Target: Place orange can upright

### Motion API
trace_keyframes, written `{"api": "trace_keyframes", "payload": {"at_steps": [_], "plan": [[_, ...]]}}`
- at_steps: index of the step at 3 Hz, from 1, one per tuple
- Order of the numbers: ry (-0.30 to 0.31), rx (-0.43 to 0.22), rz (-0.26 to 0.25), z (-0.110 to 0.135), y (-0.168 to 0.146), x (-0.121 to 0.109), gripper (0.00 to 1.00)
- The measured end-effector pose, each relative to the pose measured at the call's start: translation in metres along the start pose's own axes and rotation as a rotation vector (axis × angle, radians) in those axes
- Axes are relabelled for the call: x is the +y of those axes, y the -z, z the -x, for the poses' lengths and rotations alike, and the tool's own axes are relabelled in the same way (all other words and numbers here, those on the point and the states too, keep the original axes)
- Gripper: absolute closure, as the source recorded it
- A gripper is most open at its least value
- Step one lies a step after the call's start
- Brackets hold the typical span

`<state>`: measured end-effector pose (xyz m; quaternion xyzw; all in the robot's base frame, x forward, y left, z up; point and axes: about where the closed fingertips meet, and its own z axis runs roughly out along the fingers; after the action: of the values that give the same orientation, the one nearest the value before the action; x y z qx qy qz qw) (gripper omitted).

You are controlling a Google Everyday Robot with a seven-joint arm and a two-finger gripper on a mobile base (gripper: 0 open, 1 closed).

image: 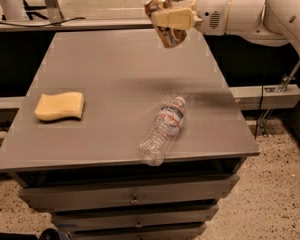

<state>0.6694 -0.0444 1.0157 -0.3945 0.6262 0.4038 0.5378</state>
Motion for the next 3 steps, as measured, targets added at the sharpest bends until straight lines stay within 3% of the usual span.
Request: {"api": "trace_keyframes", "payload": {"at_steps": [1,2,3], "plan": [[-0.023,-0.156,-0.015,-0.006,0.005,0.004,1.0],[-0.033,-0.311,-0.068,-0.029,0.005,0.003,1.0],[0.022,-0.384,-0.067,-0.044,-0.009,0.006,1.0]]}}
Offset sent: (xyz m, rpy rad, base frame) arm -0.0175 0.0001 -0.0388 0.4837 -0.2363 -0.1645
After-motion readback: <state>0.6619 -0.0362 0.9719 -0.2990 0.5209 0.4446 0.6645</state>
